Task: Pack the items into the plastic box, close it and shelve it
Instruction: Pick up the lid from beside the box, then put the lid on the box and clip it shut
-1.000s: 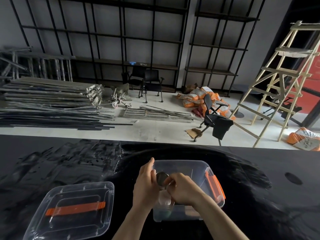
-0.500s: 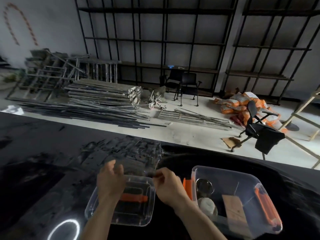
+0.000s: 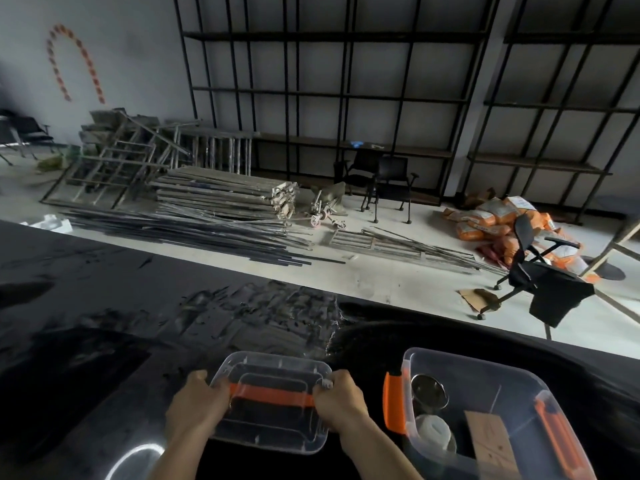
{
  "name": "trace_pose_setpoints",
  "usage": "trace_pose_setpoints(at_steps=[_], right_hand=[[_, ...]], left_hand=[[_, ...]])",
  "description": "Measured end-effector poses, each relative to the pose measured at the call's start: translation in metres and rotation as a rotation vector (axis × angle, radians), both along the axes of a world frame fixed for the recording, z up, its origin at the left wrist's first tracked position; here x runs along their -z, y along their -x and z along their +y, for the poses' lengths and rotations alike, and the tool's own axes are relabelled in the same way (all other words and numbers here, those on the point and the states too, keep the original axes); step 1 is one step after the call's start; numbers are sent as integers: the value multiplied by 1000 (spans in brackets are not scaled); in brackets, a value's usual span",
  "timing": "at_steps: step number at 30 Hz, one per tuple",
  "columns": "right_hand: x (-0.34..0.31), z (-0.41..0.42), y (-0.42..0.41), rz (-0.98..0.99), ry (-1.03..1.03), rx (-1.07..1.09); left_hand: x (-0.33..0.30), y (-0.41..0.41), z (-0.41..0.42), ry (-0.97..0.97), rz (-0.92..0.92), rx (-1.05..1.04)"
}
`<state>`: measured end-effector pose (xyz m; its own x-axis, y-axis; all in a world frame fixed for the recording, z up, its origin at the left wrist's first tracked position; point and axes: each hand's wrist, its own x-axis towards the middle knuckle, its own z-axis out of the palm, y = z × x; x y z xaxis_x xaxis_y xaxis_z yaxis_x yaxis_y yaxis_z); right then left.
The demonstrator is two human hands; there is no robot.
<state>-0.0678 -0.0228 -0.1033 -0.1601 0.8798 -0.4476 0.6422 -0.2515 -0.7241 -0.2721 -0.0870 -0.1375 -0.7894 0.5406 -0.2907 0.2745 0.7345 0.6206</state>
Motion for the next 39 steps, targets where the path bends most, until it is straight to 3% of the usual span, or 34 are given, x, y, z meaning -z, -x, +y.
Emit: trace_pose_setpoints(at_steps=[7,15,22,26,31,33,35,39], right_hand=[[-78,54,-53,76,-289,133],[-128,93,-187,194,-399,443],[-130,87,-269,159,-444,524],[-125,82,-287,370,-451,602],[-131,79,-293,777,-376,733],[-136,79,-295,890,-362,777],[-140,77,-293,870,-360,790],[-137,74,-290,559,-418,727]], left_hand=[[-73,-34,56,-181,42,107],[-143,-144,122,-436,-16,303],[-155,-224,123,-448,-46,474],[-148,-231,124,-512,-198,500],[-147,-235,119,-719,-585,364],[-147,-234,115,-740,-613,396],[-148,-237,112,-753,-603,380],[-143,-243,106,-764,-560,327]])
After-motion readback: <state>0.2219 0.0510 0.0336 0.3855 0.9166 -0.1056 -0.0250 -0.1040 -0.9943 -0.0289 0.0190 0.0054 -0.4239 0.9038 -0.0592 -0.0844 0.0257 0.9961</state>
